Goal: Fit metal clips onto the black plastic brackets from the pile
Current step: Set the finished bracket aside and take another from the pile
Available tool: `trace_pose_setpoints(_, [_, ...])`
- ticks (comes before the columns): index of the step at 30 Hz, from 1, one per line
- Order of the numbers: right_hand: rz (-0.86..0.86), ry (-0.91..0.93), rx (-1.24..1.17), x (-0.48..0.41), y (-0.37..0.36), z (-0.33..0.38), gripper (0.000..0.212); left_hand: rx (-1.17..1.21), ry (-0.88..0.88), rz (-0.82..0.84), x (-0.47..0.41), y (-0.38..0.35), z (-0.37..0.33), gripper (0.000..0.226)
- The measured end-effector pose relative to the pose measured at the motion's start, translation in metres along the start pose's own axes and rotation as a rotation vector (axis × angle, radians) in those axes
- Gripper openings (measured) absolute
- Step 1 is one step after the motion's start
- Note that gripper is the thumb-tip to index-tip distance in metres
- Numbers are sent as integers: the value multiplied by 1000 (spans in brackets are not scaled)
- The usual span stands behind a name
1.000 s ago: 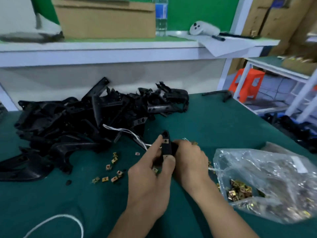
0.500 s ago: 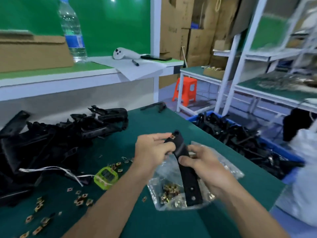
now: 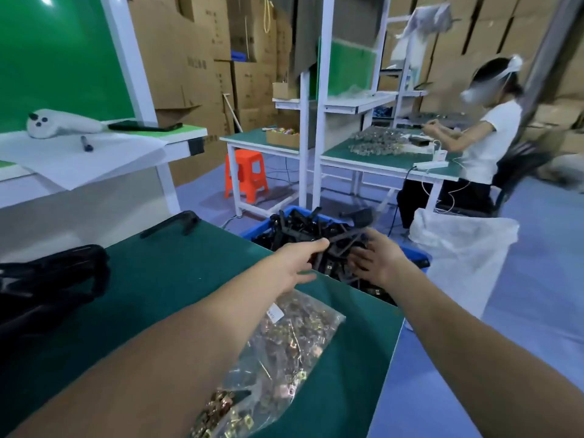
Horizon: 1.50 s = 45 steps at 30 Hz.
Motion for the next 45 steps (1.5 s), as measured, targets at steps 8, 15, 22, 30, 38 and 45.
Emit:
trace_pose_setpoints(8, [-17,169,586,-18,-18,-64,8,-366,-343,-263,23,99,18,26])
trace_pose_setpoints(15, [357,502,764,65,-144,-83,23,-199,-419,-560,77,176,29,20])
trace_pose_setpoints(22, [716,489,786,157,-249,-145,13,-354,-395,-785,160,267,58,26])
trace_pose_setpoints(30, [923,440,944,216,-324,-243,16,-308,-263,-1266,279,352,149,47])
trace_pose_setpoints(38, [977,523,1108,250,-376,-310,40,-483,-133,-1347,344,369,237,33])
trace_pose_setpoints(45, [819,380,1041,260,-414,-339,54,-738,-100,-1288,344,374,267,39])
Point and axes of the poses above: each hand's wrist, its own x-axis away from the middle knuckle, its own y-axis out of the back of the hand, z = x × y, the point moved 3 cm from there along -x, towards the middle knuckle, and after that the axes turned 5 degrees about -z, right-handed, at the moved point
